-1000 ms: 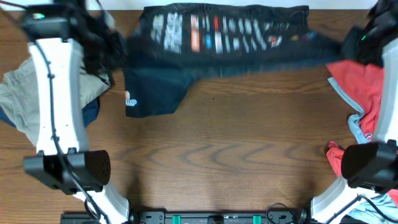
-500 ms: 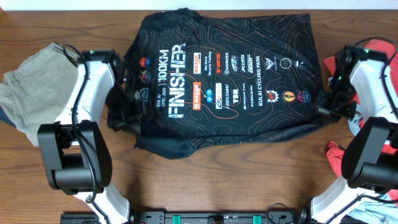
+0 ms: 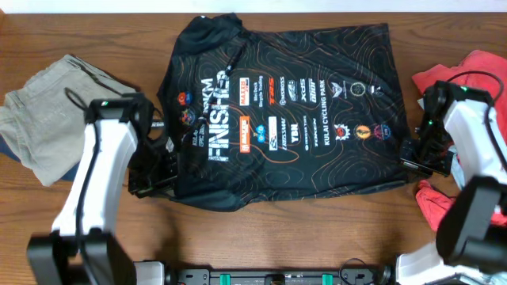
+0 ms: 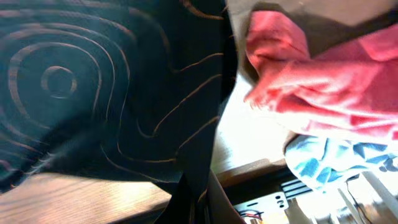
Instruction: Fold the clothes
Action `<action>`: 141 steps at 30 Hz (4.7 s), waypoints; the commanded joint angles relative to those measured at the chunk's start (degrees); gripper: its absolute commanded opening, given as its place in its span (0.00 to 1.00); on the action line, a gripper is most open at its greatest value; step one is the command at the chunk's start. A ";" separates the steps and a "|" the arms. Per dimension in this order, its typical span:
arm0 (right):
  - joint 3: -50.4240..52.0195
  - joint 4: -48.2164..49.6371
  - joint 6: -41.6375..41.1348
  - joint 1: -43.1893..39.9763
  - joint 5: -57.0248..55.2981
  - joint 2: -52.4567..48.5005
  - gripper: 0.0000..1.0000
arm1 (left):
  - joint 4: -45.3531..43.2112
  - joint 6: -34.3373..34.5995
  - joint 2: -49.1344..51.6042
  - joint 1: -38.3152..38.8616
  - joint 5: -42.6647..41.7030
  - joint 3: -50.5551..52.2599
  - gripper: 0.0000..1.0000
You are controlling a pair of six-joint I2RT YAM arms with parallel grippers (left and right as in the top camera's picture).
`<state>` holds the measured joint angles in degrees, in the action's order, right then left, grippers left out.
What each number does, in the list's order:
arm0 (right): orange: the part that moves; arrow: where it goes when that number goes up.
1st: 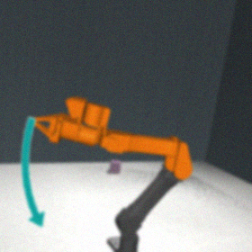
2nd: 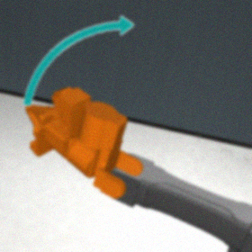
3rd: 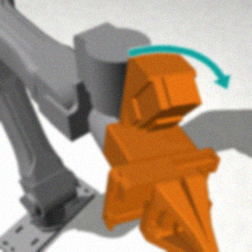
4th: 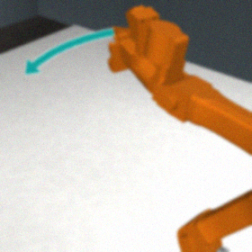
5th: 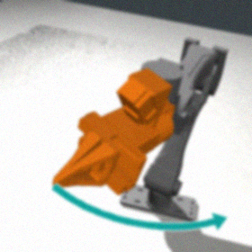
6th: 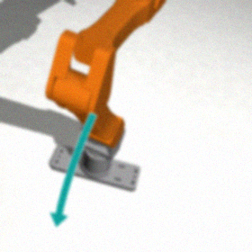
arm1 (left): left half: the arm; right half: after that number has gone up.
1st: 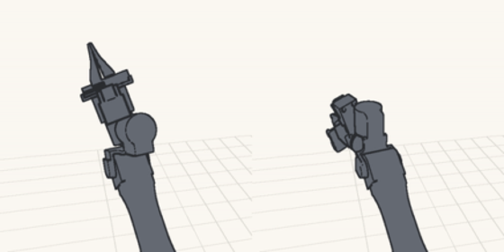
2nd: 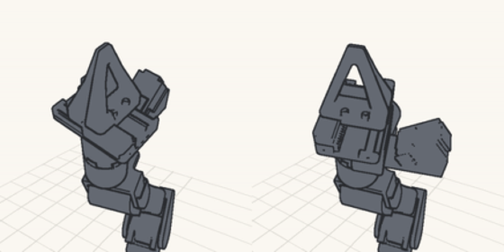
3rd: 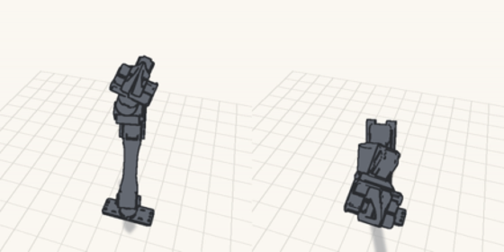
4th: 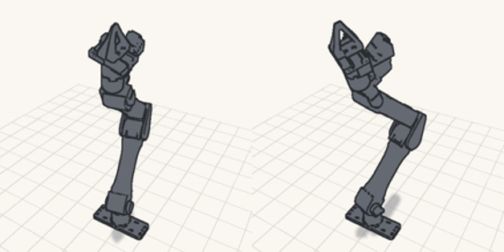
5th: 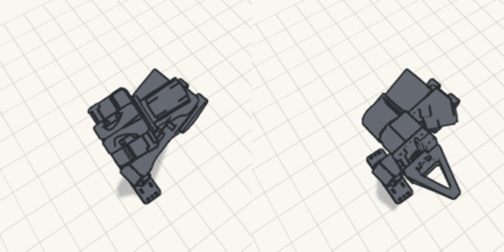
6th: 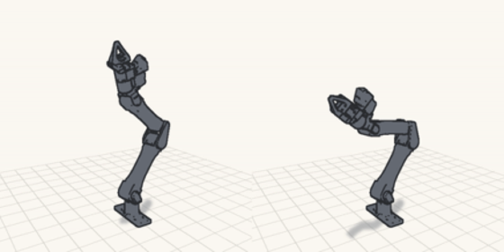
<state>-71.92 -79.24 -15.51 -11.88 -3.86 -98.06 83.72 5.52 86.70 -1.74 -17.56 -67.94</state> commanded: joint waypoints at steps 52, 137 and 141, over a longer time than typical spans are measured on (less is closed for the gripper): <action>0.48 50.05 0.39 1.92 8.90 -9.01 0.52 | -44.37 16.79 8.04 0.00 6.21 0.42 0.67; 0.63 25.31 0.37 1.92 5.11 -9.22 0.55 | -44.24 7.82 8.41 15.82 28.35 -3.82 0.71; 0.63 24.26 0.31 1.92 2.03 -9.22 0.56 | -34.01 15.37 8.41 13.79 28.35 -2.99 0.72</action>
<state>-71.37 -54.59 -15.29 -10.15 1.10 -106.87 46.65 13.15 95.35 13.45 9.67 -71.57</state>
